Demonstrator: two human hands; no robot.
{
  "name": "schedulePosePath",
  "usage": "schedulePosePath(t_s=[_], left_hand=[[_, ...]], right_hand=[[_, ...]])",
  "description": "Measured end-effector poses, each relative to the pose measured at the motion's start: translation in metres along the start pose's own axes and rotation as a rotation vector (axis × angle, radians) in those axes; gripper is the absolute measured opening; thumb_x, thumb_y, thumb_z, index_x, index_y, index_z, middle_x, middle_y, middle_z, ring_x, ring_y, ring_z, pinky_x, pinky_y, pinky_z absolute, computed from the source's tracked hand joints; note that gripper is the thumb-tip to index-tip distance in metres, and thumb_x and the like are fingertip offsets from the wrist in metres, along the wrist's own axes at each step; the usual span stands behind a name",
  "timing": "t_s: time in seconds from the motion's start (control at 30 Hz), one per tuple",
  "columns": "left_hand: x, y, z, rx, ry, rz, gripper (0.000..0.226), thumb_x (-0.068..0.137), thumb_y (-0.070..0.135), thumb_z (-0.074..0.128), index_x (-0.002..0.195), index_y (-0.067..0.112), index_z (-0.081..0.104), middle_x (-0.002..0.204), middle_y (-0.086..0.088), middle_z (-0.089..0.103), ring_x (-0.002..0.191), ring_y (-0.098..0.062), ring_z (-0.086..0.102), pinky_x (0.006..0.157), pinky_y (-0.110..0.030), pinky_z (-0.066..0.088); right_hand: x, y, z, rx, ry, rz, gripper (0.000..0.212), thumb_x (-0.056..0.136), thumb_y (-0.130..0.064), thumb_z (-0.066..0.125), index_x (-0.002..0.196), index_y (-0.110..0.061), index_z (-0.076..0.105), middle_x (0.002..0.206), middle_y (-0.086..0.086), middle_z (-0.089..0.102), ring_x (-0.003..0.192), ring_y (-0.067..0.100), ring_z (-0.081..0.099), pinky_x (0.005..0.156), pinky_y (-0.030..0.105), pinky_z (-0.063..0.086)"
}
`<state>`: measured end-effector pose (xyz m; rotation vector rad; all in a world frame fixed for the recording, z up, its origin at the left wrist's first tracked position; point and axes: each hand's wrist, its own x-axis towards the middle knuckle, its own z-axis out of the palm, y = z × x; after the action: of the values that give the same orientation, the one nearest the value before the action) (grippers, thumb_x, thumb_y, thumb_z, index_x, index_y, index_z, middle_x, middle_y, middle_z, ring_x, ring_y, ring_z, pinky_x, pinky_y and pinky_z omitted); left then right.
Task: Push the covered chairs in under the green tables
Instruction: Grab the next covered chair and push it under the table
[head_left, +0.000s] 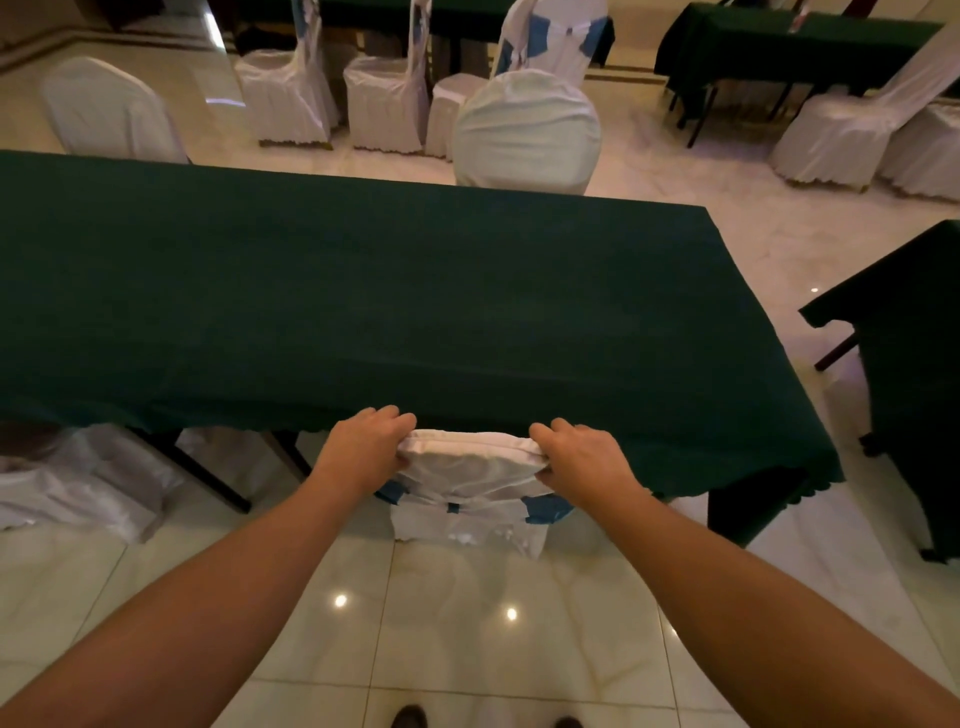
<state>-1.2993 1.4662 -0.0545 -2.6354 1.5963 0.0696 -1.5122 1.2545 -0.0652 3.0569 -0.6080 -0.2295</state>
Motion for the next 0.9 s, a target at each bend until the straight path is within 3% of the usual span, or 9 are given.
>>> schedulePosePath(t_s=[0.1,0.27,0.4,0.53,0.63,0.77,0.9], left_hand=[[-0.005,0.007,0.000,0.004,0.020,-0.021,0.038,0.076,0.031,0.076,0.081,0.030,0.038,0.076,0.008,0.039,0.066,-0.014,0.042,0.051,-0.027,0.031],[-0.007,0.012,-0.006,-0.085,-0.022,-0.141,0.036,0.072,0.033,0.077,0.079,0.031,0.042,0.074,0.010,0.039,0.070,-0.014,0.045,0.054,-0.028,0.032],[-0.005,0.018,-0.015,-0.277,-0.090,-0.291,0.033,0.070,0.034,0.082,0.087,0.029,0.055,0.086,0.006,0.053,0.077,-0.015,0.052,0.064,-0.030,0.041],[-0.014,0.027,-0.023,-0.335,-0.116,-0.354,0.036,0.072,0.039,0.081,0.100,0.029,0.061,0.094,0.006,0.057,0.084,-0.014,0.055,0.074,-0.034,0.050],[-0.019,0.027,-0.026,-0.350,-0.070,-0.314,0.048,0.072,0.045,0.081,0.114,0.034,0.060,0.107,0.008,0.058,0.096,-0.013,0.054,0.083,-0.036,0.051],[-0.023,0.019,-0.024,-0.372,0.011,-0.215,0.082,0.069,0.054,0.080,0.139,0.037,0.041,0.131,0.008,0.049,0.120,-0.016,0.044,0.093,-0.039,0.046],[-0.023,0.000,-0.014,-0.382,0.047,-0.148,0.084,0.069,0.055,0.080,0.139,0.041,0.038,0.134,0.008,0.046,0.122,-0.017,0.042,0.093,-0.039,0.047]], right_hand=[[-0.005,0.004,0.001,-0.003,0.001,-0.008,0.039,0.087,-0.042,0.072,0.114,-0.031,0.046,0.088,-0.004,0.046,0.069,0.018,0.051,0.054,0.030,0.039],[-0.008,0.004,0.003,0.052,-0.015,0.010,0.044,0.084,-0.042,0.076,0.111,-0.032,0.043,0.088,-0.006,0.047,0.072,0.016,0.052,0.060,0.033,0.052],[-0.010,0.009,0.000,0.103,-0.033,0.023,0.045,0.083,-0.047,0.075,0.097,-0.035,0.034,0.079,-0.009,0.044,0.062,0.012,0.047,0.052,0.032,0.044],[-0.014,0.010,-0.008,0.169,-0.018,0.014,0.044,0.080,-0.057,0.072,0.102,-0.035,0.040,0.080,-0.011,0.045,0.063,0.010,0.046,0.051,0.031,0.039],[-0.016,0.005,-0.015,0.241,0.029,0.012,0.056,0.077,-0.061,0.073,0.117,-0.035,0.043,0.092,-0.008,0.048,0.076,0.013,0.047,0.057,0.030,0.038],[-0.018,-0.010,-0.025,0.271,0.073,0.014,0.083,0.074,-0.067,0.073,0.140,-0.038,0.033,0.127,-0.002,0.050,0.106,0.020,0.048,0.078,0.036,0.050],[-0.021,-0.028,-0.031,0.263,0.079,0.111,0.088,0.073,-0.070,0.072,0.144,-0.041,0.028,0.140,-0.001,0.044,0.119,0.023,0.046,0.090,0.044,0.050]])
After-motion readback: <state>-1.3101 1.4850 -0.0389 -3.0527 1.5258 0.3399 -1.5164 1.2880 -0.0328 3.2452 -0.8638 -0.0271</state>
